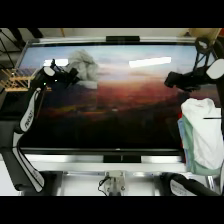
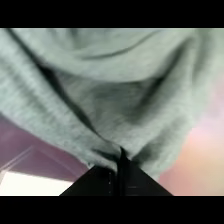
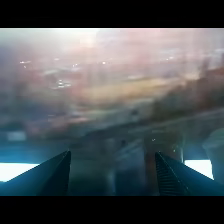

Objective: Fold the shirts.

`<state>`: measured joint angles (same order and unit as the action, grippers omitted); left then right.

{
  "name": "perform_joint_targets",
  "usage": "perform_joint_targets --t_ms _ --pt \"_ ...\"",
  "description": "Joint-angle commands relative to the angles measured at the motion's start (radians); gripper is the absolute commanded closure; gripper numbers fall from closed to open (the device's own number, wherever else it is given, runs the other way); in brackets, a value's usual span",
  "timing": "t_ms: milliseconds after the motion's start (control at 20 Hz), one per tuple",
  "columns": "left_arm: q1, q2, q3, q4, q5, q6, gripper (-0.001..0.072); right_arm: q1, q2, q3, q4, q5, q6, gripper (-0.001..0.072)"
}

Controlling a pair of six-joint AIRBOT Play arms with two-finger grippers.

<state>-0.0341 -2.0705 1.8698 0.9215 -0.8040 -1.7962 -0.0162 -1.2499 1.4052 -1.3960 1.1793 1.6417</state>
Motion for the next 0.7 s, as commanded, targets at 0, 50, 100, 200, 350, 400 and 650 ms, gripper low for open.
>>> perform_joint_targets --t_ms 0,50,100,200,350,400,650 --pt "-0.012 0.054 0.043 -0.155 -0.006 0.262 0.0673 0.001 0.0 0.0 0.0 0.0 -0.019 0.0081" --pt "-0.025 0.105 0.06 -0.155 -0.018 0.331 0.0673 0.001 0.003 0.0 0.0 0.005 -0.05 0.0081" --pt "-0.043 0.177 0.071 -0.154 -0.03 0.401 0.0673 0.001 0.014 0.0 -0.002 0.018 -0.074 0.0081" --pt "-0.085 0.344 0.071 -0.142 -0.059 0.481 0.0673 0.001 0.063 0.0 -0.057 0.038 -0.077 0.0081" --pt "-0.176 0.636 0.071 -0.1 -0.15 0.476 0.0673 0.0 0.21 0.0 -0.194 0.093 -0.076 0.0081" --pt "-0.222 0.723 0.068 -0.043 -0.159 0.47 0.0673 0.001 0.273 0.0 -0.245 0.117 -0.076 0.0081" --pt "-0.476 0.908 -0.019 0.276 -0.166 0.24 0.0672 0.0 0.517 0.0 -0.323 0.239 -0.076 0.0081"
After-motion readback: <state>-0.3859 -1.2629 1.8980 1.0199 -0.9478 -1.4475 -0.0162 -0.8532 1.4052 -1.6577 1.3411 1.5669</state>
